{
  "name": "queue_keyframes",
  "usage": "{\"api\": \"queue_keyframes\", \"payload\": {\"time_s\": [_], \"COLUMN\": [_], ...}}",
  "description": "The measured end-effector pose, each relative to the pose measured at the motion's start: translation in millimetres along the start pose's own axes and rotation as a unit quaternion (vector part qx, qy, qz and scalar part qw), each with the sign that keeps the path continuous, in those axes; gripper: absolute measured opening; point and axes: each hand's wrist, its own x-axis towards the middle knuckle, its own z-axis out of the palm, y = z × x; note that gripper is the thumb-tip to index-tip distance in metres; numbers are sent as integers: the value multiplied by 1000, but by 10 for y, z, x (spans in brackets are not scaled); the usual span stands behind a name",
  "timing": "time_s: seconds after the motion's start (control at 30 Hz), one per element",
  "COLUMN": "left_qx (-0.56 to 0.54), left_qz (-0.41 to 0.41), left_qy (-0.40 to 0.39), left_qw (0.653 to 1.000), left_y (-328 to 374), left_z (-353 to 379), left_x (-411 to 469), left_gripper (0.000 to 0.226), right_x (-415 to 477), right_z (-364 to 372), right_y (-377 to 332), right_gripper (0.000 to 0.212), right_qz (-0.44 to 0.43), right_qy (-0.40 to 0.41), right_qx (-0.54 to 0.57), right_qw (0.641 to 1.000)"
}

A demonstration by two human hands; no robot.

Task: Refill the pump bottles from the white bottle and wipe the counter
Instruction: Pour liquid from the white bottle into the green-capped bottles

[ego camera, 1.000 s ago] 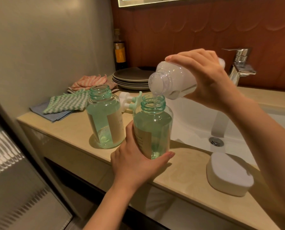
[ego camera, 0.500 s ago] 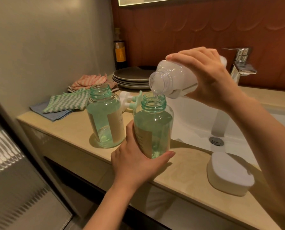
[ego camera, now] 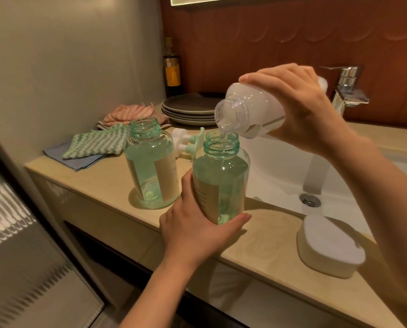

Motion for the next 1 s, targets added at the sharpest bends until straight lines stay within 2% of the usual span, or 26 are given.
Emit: {"api": "queue_keyframes", "payload": {"time_s": [1.0], "left_qx": [2], "left_qz": [7], "left_qy": [10], "left_qw": [1000], "left_y": [-11], "left_z": [10], "left_x": [-1], "left_gripper": [112], "right_x": [11], "right_z": [-18], "right_y": [0], "right_gripper": [69], "right_qz": [-6], "right_qy": [0], "right_qx": [-8], "right_qw": [1000]}}
